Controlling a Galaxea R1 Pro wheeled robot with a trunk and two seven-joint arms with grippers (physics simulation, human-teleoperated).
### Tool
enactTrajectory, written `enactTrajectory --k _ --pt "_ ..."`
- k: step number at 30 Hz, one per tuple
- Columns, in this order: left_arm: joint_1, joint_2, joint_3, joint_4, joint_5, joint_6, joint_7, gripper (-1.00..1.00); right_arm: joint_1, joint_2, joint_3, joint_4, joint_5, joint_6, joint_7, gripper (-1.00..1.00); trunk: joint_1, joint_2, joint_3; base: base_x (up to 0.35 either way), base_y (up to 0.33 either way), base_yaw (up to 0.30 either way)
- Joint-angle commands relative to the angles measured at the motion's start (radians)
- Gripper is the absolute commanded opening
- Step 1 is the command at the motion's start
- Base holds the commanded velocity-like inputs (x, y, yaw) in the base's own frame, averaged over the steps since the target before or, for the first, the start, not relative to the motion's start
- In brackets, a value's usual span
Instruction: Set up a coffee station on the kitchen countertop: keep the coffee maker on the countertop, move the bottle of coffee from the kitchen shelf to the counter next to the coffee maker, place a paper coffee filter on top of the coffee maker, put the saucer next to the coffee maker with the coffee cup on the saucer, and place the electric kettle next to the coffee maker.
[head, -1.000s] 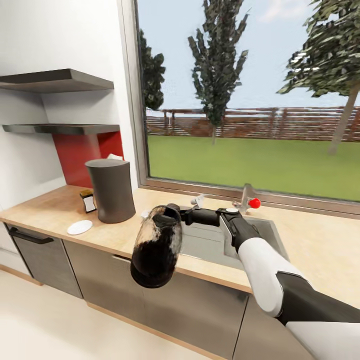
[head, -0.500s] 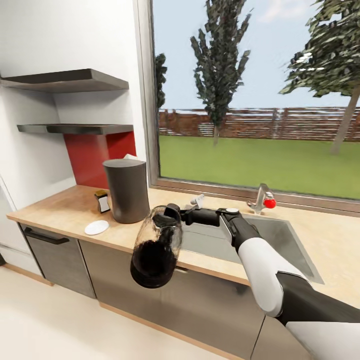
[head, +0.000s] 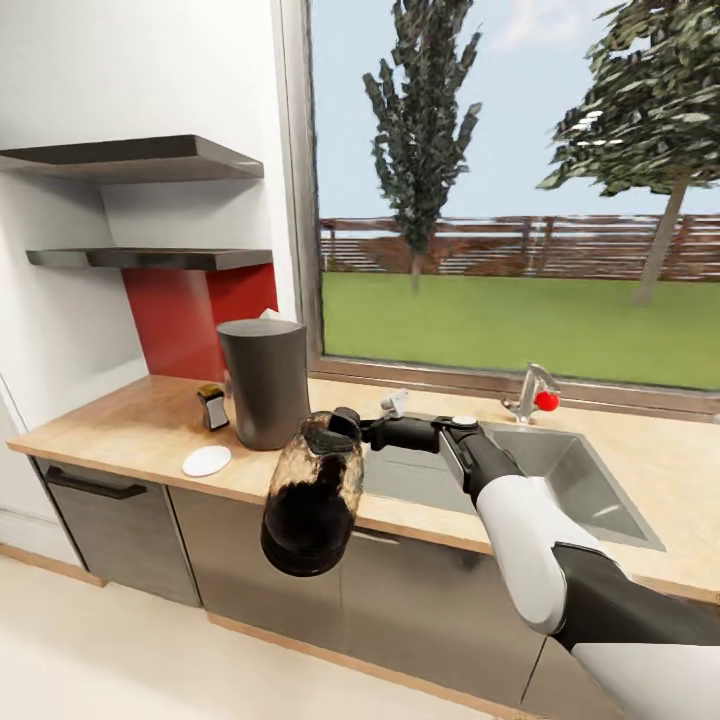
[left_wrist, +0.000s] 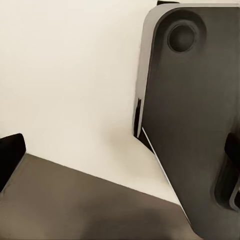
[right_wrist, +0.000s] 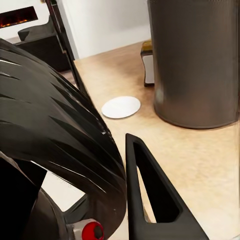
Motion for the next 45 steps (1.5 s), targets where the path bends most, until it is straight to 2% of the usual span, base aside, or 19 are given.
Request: enactTrajectory --k 1,17,26,37,38,39,43,44,45 --pt "0.000 0.000 0.006 0.001 0.001 0.000 0.001 1.00 -0.001 0.002 -0.011 -0.001 0.004 0.011 0.005 -1.00 0.000 -0.001 0.000 0.000 0.313 -0.271" --pt "0.000 0.000 0.005 0.001 0.000 0.000 0.001 1.00 -0.001 0.002 -0.011 -0.001 0.004 0.011 0.005 -1.00 0.000 -0.001 0.000 0.001 0.315 -0.271" --pt "0.000 0.002 0.006 0.000 0.000 0.000 0.001 1.00 -0.001 0.002 -0.012 -0.003 0.004 0.011 0.005 -1.00 0.000 -0.001 0.000 0.169 0.308 -0.272" --pt "0.000 0.002 0.004 0.000 0.002 0.000 0.001 1.00 -0.001 0.002 -0.013 -0.002 0.006 0.009 -0.004 -1.00 0.000 -0.001 0.000 0.013 0.330 -0.258" --pt "0.000 0.002 0.004 0.000 0.002 0.000 0.001 1.00 -0.001 0.002 -0.014 -0.003 0.006 0.009 -0.043 -1.00 0.000 -0.001 0.000 0.000 0.310 -0.088" --pt "0.000 0.002 0.004 0.001 0.002 0.000 0.001 1.00 -0.001 0.002 -0.013 -0.009 0.005 0.009 -0.239 -1.00 0.000 -0.001 0.000 0.000 0.253 -0.015" --pt "0.000 0.002 0.004 0.000 0.002 0.000 0.001 1.00 -0.001 0.002 -0.014 -0.013 0.004 0.009 -0.423 -1.00 0.000 -0.001 0.000 0.000 0.235 -0.005" --pt "0.000 0.002 0.004 0.000 0.001 0.000 0.001 1.00 -0.001 0.002 -0.016 -0.014 0.004 0.009 -0.489 -1.00 0.000 -0.001 0.000 0.000 0.209 -0.001" --pt "0.000 0.002 0.004 0.000 0.001 0.000 0.001 1.00 -0.001 0.002 -0.017 -0.016 0.004 0.010 -0.519 -1.00 0.000 -0.001 0.000 0.000 0.195 0.000"
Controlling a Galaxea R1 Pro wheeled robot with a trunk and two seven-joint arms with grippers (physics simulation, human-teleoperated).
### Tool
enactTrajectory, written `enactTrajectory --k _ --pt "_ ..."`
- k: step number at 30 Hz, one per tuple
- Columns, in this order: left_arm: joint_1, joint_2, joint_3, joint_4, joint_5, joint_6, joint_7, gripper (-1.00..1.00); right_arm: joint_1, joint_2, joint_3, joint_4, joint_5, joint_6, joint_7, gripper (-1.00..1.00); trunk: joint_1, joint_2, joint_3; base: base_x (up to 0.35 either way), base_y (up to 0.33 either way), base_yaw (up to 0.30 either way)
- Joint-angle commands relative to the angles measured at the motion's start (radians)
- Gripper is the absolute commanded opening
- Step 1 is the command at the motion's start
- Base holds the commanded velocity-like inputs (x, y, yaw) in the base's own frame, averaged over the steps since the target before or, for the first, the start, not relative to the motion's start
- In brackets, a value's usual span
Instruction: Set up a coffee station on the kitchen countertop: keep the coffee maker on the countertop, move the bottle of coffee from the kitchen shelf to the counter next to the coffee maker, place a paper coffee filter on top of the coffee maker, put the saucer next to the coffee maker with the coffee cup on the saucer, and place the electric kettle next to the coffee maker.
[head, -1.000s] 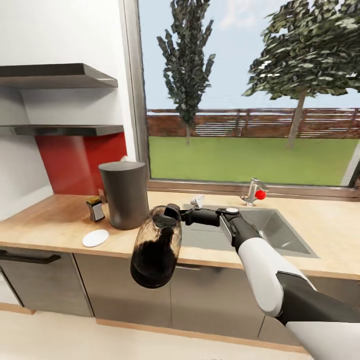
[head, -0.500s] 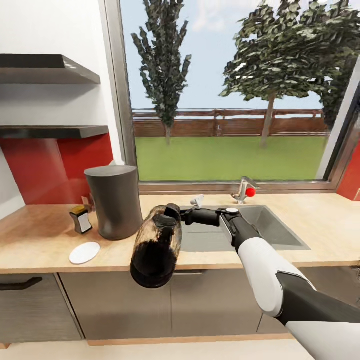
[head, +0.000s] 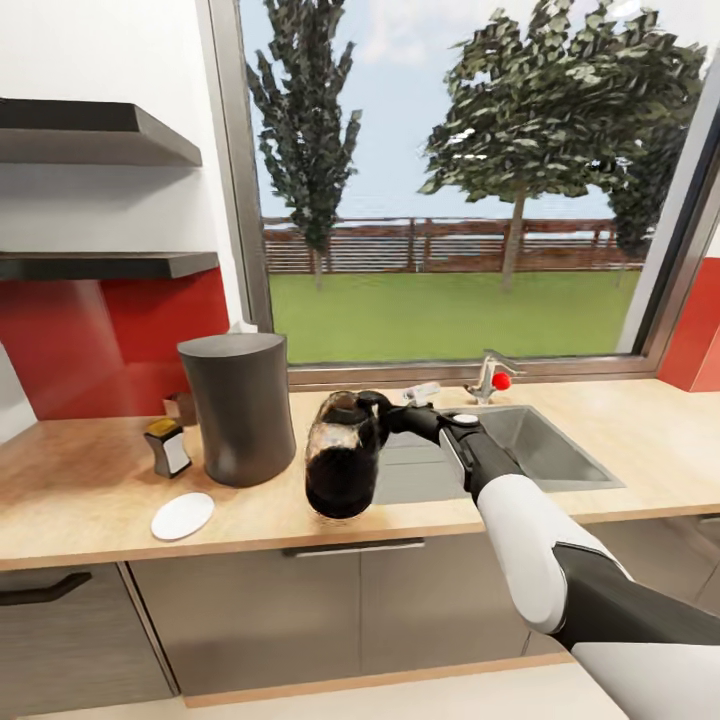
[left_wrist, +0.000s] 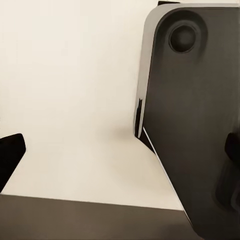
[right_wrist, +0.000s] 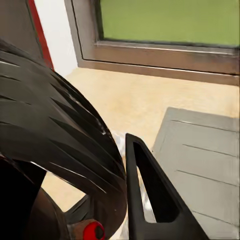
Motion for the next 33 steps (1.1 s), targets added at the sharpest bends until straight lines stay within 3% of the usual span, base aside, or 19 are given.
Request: enactTrajectory --k 1,5,7,21,33 --pt "0.000 0.000 0.005 0.000 0.001 0.000 0.001 1.00 0.000 0.002 -0.010 -0.006 0.001 0.007 -0.008 -1.00 0.000 -0.001 0.000 0.000 0.166 0.000" --pt "0.000 0.001 0.003 0.000 0.000 0.000 0.001 1.00 0.000 0.002 -0.008 -0.073 0.000 0.077 -0.199 -1.00 0.000 -0.001 0.000 0.000 0.017 0.000" --pt "-0.001 0.001 0.001 0.000 -0.002 0.000 0.000 1.00 0.000 0.002 -0.006 -0.092 -0.001 0.102 -0.235 -1.00 0.000 -0.001 0.000 0.000 0.002 0.000" --pt "-0.003 0.000 -0.009 -0.007 -0.016 0.002 0.000 1.00 0.001 0.002 -0.007 -0.088 -0.009 0.128 -0.258 -1.00 0.000 -0.001 -0.001 0.000 0.000 0.000" --pt "-0.002 0.003 -0.010 -0.006 -0.016 -0.001 0.001 1.00 0.001 0.002 -0.009 -0.128 -0.048 0.135 -0.256 -1.00 0.000 -0.001 -0.001 0.000 0.083 0.000"
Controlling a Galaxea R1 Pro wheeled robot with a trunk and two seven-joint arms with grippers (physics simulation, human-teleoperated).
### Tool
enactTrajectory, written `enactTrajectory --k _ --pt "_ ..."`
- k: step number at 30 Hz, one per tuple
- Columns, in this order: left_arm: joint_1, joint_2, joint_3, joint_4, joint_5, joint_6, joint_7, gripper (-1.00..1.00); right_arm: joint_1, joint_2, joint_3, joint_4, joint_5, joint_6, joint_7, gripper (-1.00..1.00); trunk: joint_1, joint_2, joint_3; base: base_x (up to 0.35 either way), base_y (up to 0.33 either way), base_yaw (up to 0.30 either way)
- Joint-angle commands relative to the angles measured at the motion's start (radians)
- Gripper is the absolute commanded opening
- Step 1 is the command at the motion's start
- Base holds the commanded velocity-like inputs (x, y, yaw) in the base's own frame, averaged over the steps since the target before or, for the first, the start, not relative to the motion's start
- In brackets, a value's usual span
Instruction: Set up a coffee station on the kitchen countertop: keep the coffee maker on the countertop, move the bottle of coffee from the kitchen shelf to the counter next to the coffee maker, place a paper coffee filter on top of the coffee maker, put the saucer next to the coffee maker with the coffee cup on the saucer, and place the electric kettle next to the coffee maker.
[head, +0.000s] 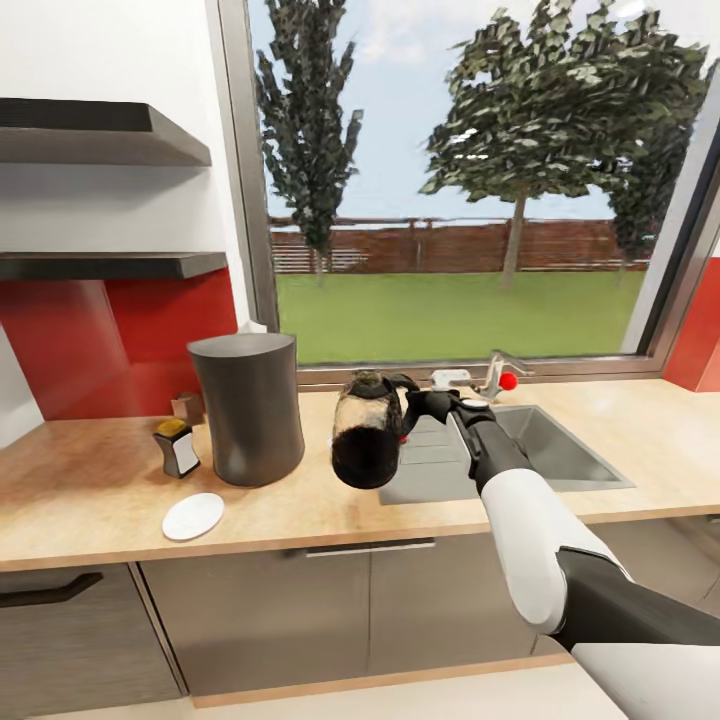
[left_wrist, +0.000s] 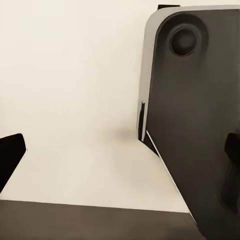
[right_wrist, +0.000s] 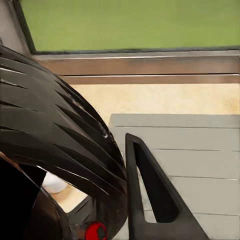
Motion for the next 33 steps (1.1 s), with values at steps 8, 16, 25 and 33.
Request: enactTrajectory --k 8,16,25,33 --pt "0.000 0.000 0.003 0.000 0.000 -0.001 0.002 1.00 -0.001 0.002 -0.009 0.142 -0.104 -0.015 0.003 -1.00 0.000 -0.001 0.000 0.000 0.157 0.000" --pt "0.000 0.000 0.003 0.000 0.000 -0.001 0.002 1.00 0.000 0.002 -0.009 0.216 -0.105 -0.102 0.002 -1.00 0.000 -0.001 0.000 0.000 0.002 0.000" --pt "0.002 0.003 0.003 0.000 0.000 -0.001 0.002 1.00 -0.001 0.002 -0.010 0.255 -0.106 -0.132 -0.132 -1.00 0.000 -0.001 0.000 0.000 0.000 0.000" --pt "0.002 0.004 0.003 0.000 0.000 -0.001 0.003 1.00 -0.001 0.002 -0.009 0.297 -0.106 -0.160 -0.144 -1.00 0.000 -0.001 0.000 0.090 0.098 0.000"
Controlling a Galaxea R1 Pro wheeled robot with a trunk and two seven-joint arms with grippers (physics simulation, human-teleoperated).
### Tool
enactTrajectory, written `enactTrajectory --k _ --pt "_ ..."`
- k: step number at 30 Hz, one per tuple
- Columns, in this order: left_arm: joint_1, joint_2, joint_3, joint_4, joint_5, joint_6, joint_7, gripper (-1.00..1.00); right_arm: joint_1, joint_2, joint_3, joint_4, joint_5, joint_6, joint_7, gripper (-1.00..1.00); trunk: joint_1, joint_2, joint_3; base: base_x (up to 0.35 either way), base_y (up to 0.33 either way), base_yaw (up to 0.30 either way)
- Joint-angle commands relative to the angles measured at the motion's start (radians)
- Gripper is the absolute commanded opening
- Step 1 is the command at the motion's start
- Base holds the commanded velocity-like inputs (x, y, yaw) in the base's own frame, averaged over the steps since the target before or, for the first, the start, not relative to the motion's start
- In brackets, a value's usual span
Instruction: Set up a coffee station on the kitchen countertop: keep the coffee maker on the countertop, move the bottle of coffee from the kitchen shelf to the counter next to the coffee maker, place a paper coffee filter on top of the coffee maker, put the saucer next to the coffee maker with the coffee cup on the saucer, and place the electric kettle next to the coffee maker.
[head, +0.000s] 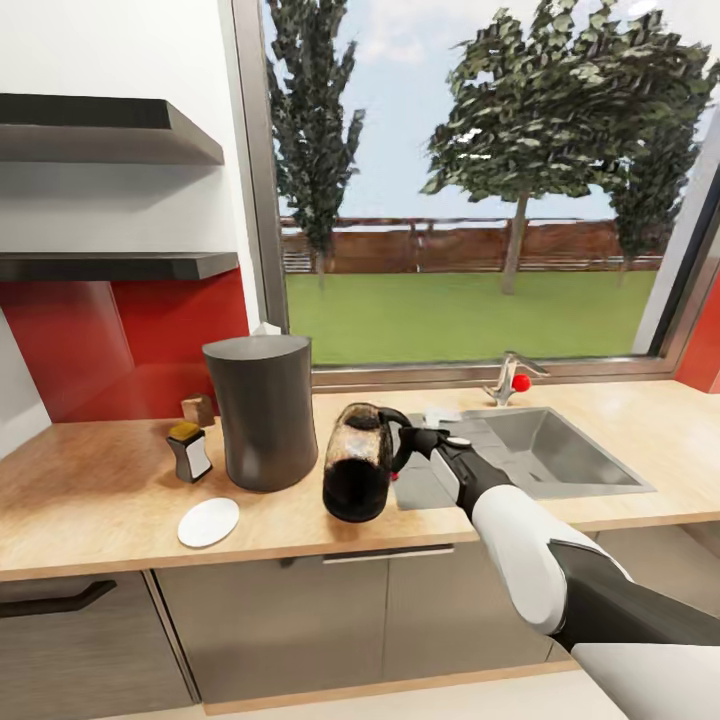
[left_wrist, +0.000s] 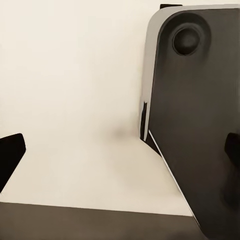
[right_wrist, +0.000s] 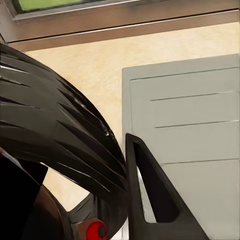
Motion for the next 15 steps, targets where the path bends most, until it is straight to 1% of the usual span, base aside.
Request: enactTrajectory --k 1,3,7,10,11,15 --pt "0.001 0.001 0.004 0.000 0.000 0.000 0.002 1.00 0.000 0.001 -0.012 0.000 0.009 0.006 0.002 -1.00 0.000 -0.001 0.000 0.018 0.021 0.000" --pt "0.001 0.005 0.004 0.000 0.000 0.000 0.002 1.00 0.000 0.001 -0.012 0.021 0.009 0.006 0.002 -1.00 0.000 -0.001 0.000 0.008 0.009 0.000" --pt "0.001 0.006 0.004 0.000 0.000 -0.001 0.002 1.00 0.000 0.001 -0.012 0.035 0.009 0.005 0.002 -1.00 0.000 -0.001 0.000 0.001 0.001 0.000" --pt "0.001 0.006 0.004 0.001 0.000 -0.001 0.002 1.00 0.000 0.001 -0.013 0.039 0.009 -0.016 0.002 -1.00 0.000 -0.001 0.000 0.025 0.002 0.000" --pt "0.001 0.006 0.004 0.002 0.000 -0.001 0.002 1.00 0.001 0.001 -0.013 0.046 0.009 -0.031 0.002 -1.00 0.000 -0.001 0.000 0.131 0.077 0.000" --pt "0.003 0.007 0.004 0.003 0.000 -0.002 0.002 1.00 0.000 0.001 -0.013 0.070 0.009 -0.048 0.002 -1.00 0.000 -0.001 0.000 0.150 0.111 0.000"
